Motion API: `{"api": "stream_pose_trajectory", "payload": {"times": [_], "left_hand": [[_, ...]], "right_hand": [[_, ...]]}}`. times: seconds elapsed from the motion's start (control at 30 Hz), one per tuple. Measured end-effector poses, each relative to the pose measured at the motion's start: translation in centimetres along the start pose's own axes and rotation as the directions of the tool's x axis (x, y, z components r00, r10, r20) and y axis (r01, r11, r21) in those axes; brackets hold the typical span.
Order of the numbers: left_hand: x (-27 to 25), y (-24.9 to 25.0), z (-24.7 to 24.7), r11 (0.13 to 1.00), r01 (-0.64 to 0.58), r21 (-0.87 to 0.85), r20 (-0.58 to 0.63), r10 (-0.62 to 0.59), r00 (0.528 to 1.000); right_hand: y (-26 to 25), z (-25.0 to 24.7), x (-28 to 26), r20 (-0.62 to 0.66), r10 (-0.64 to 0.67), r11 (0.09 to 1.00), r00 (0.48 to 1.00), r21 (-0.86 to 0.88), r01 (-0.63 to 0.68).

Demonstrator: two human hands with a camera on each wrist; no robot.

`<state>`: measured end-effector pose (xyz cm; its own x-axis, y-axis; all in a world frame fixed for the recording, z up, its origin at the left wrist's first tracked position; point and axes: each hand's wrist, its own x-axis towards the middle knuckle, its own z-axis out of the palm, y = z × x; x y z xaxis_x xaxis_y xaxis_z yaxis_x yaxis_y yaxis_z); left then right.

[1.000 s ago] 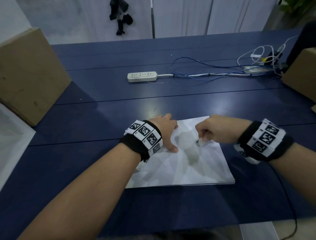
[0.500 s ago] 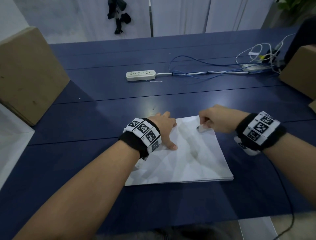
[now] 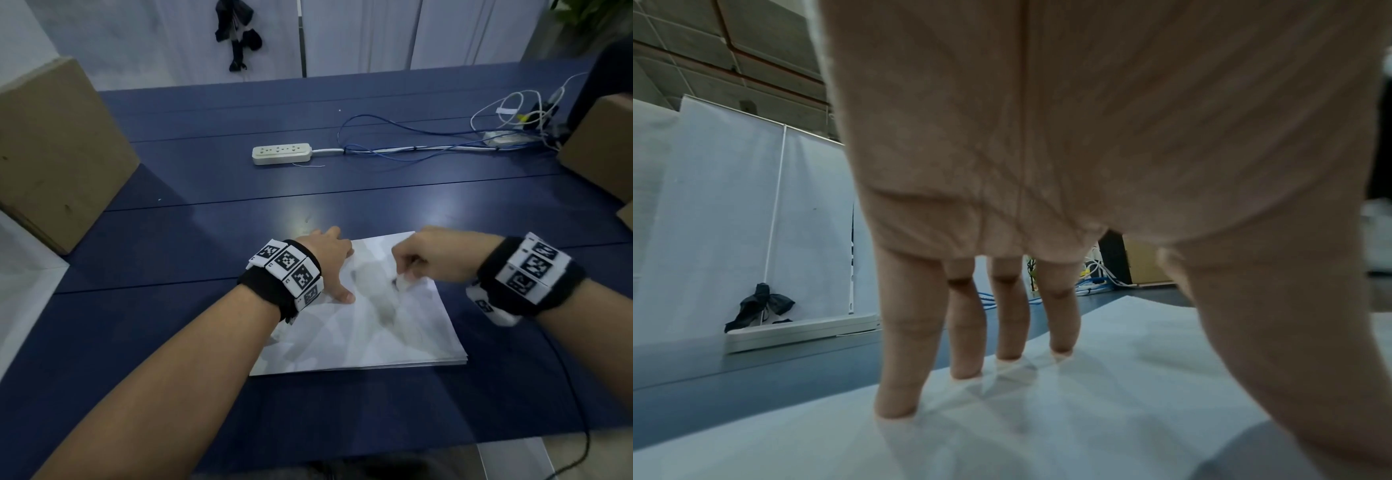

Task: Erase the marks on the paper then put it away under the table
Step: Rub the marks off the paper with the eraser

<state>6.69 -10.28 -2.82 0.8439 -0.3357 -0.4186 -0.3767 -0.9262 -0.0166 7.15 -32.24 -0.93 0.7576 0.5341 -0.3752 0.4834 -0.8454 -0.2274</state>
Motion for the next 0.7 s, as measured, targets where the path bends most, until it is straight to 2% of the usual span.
{"api": "stream_pose_trajectory", "payload": {"times": [0.07, 0.1, 0.2, 0.27, 0.3, 0.37, 0.43, 0.5, 0.63, 0.7], "left_hand": [[0.1, 0.0, 0.1, 1.0, -0.001, 0.0, -0.002, 0.001, 1.0], [0.1, 0.1, 0.1, 1.0, -0.002, 0.002, -0.003, 0.002, 1.0], [0.0, 0.1, -0.1, 1.0, -0.004, 0.003, -0.001, 0.004, 1.0], [0.0, 0.1, -0.1, 1.0, -0.004, -0.005, 0.0, 0.004, 1.0], [0.0, 0.0, -0.1, 1.0, 0.0, -0.005, -0.001, 0.0, 1.0], [0.0, -0.1, 0.0, 1.0, 0.008, -0.006, -0.001, -0.008, 1.0], [0.0, -0.1, 0.1, 1.0, 0.008, -0.01, 0.003, -0.008, 1.0], [0.0, 0.1, 0.0, 1.0, 0.006, -0.009, 0.008, -0.006, 1.0], [-0.1, 0.0, -0.2, 1.0, 0.006, -0.018, 0.009, -0.006, 1.0], [-0.1, 0.0, -0.1, 1.0, 0.004, -0.017, 0.006, -0.004, 1.0]], "right_hand": [[-0.4, 0.2, -0.5, 0.07, -0.026, 0.999, 0.997, 0.025, 0.024], [-0.3, 0.1, -0.3, 0.043, -0.019, 1.0, 0.999, 0.014, 0.019], [1.1, -0.6, 1.5, -0.162, 0.056, 0.997, 0.985, -0.052, -0.065], [1.6, -0.7, 2.0, -0.239, 0.062, 0.997, 0.969, -0.029, -0.071], [1.7, -0.6, 1.9, -0.217, 0.043, 0.999, 0.975, -0.006, -0.046], [1.2, -0.3, 0.9, -0.071, -0.027, 0.998, 0.997, 0.06, 0.031], [0.7, 0.3, 0.1, 0.055, -0.083, 0.989, 0.995, 0.125, 0.075], [0.7, 0.2, 0.6, 0.017, -0.062, 0.994, 0.998, 0.094, 0.06], [1.9, -1.1, 2.6, -0.216, 0.074, 0.997, 0.974, 0.029, -0.07], [2.0, -0.8, 2.0, -0.167, 0.033, 0.999, 0.985, 0.021, -0.03]]}}
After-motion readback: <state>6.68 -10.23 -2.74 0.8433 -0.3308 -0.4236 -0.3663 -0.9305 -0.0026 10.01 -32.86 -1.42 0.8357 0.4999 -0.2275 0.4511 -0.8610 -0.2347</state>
